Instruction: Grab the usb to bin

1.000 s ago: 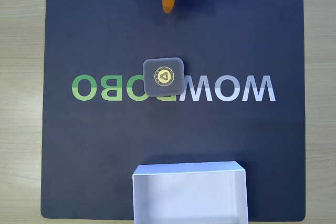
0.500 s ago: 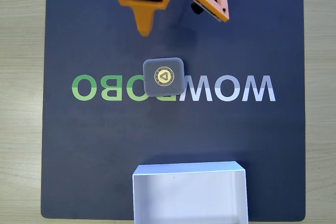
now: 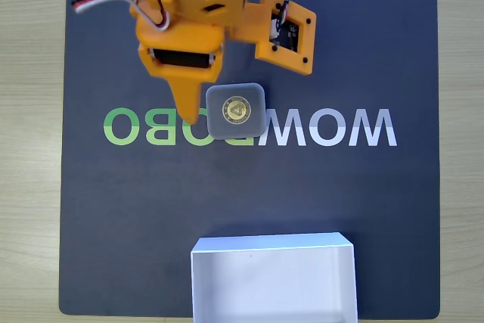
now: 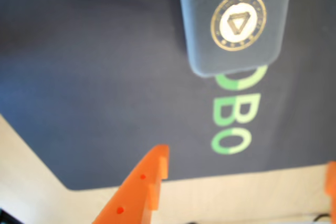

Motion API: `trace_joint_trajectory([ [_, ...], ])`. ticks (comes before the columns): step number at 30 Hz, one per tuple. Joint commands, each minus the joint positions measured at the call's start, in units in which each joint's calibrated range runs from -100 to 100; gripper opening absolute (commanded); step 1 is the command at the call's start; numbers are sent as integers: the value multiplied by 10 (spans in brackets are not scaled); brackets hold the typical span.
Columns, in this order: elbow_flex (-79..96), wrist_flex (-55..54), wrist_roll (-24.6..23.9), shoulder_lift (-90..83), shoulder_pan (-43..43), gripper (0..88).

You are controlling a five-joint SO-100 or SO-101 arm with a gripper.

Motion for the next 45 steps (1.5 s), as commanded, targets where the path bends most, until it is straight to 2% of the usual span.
trace_joint_trajectory([
  [1, -32, 4, 2, 24, -6, 421],
  [13, -33, -4, 2, 140, -65, 434],
  [34, -46, -119, 2, 272, -62, 427],
  [43, -76, -112, 1, 289, -68, 423],
  [45, -76, -112, 0, 289, -68, 390],
])
